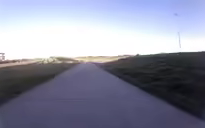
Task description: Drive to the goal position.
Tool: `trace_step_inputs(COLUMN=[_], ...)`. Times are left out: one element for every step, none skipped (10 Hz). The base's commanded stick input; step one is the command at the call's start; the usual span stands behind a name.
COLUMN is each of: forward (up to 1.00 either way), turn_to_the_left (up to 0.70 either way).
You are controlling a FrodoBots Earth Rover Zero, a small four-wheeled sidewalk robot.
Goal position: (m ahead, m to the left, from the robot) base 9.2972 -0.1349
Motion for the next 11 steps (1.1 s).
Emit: trace_step_inputs(forward=[0.70,0.70,0.70,0.70,0.70,0.70,0.70,0.70,0.70,0.70,0.70], turn_to_the_left=[0.17,0.17,0.18,0.18,0.18,0.18,0.18,0.18,0.18,0.18,0.18])
